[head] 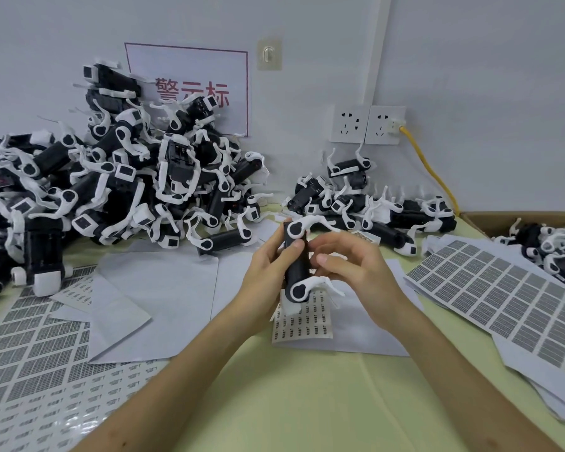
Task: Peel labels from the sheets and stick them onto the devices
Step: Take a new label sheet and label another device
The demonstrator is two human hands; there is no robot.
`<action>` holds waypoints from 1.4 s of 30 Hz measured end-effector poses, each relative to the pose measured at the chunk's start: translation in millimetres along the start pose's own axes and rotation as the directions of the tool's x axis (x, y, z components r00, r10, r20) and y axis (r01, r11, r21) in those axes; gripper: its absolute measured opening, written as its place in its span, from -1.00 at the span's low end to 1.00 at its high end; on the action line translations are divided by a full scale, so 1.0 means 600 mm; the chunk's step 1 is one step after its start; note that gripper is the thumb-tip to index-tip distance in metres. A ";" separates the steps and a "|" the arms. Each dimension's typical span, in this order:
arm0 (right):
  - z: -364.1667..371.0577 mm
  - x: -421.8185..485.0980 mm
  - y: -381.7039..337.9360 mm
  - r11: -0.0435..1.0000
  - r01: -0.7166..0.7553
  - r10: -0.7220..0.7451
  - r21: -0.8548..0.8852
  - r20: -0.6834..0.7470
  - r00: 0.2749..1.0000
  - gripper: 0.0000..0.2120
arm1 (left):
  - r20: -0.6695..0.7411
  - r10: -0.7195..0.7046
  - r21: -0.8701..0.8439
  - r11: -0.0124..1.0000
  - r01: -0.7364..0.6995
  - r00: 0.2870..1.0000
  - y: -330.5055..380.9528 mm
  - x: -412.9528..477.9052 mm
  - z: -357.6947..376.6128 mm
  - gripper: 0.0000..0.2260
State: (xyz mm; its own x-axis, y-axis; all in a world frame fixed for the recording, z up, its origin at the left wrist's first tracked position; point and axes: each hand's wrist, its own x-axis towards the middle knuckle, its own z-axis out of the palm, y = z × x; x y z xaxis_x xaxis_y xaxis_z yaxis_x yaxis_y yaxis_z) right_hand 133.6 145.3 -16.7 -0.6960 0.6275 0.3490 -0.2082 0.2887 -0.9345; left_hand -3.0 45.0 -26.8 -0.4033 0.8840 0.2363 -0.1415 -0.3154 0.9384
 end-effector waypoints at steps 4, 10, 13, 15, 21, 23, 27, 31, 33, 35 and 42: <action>0.000 0.000 0.000 1.000 0.006 -0.006 -0.005 -0.007 1.000 -0.77 | 0.029 -0.014 -0.057 0.998 0.015 0.999 -0.001 0.000 0.002 -0.70; -0.012 0.010 0.003 0.999 0.034 -0.025 0.024 -0.286 0.958 -0.82 | 0.028 -0.084 -0.150 0.985 0.087 0.996 -0.002 0.001 0.002 -0.77; -0.029 0.015 0.000 0.996 0.056 -0.024 0.073 -0.385 0.923 -0.84 | 0.083 -0.088 -0.121 0.988 0.097 0.993 0.000 0.000 0.001 -0.76; -0.036 0.017 0.000 0.994 0.072 -0.033 0.081 -0.408 0.912 -0.84 | 0.129 -0.088 -0.058 0.994 0.096 0.988 0.002 -0.002 -0.001 -0.71; -0.036 0.020 0.004 0.998 -0.059 0.055 -0.012 -0.223 0.973 -0.72 | 0.220 -0.183 -0.062 0.978 0.201 0.958 0.006 -0.001 -0.006 -0.62; -0.037 0.018 0.002 0.986 -0.114 0.092 -0.118 -0.173 0.981 -0.64 | 0.247 -0.220 -0.033 0.971 0.235 0.944 0.011 0.004 -0.019 -0.59; -0.044 0.012 -0.002 0.975 -0.138 0.164 -0.174 0.143 0.976 -0.46 | 0.363 -0.352 0.030 0.930 0.366 0.863 0.006 0.009 -0.033 -0.50; -0.057 0.005 -0.014 0.981 -0.162 0.186 -0.110 0.258 0.948 -0.57 | 0.160 -0.465 -0.092 0.871 0.482 0.871 -0.008 0.026 -0.044 -0.50; -0.067 0.005 -0.011 0.981 -0.128 0.162 -0.143 0.257 0.953 -0.65 | 0.101 -0.499 -0.108 0.855 0.508 0.861 -0.010 0.029 -0.053 -0.50; -0.073 0.004 -0.008 0.978 -0.099 0.151 -0.185 0.288 0.946 -0.71 | 0.099 -0.499 -0.092 0.857 0.508 0.861 -0.006 0.023 -0.053 -0.53; -0.104 0.014 -0.013 0.974 -0.223 0.227 -0.045 0.174 0.958 -0.55 | -0.383 -0.019 0.190 0.977 0.099 0.924 0.017 0.021 -0.039 -0.83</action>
State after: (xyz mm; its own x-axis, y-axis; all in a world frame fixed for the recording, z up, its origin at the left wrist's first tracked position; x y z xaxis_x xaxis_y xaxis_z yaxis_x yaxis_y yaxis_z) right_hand 172.2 193.5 -2.0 -0.8336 0.5413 0.1097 -0.0168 0.1736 -0.9847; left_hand -30.8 45.1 -20.2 -0.7158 0.6905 0.1038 -0.0062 -0.1550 0.9879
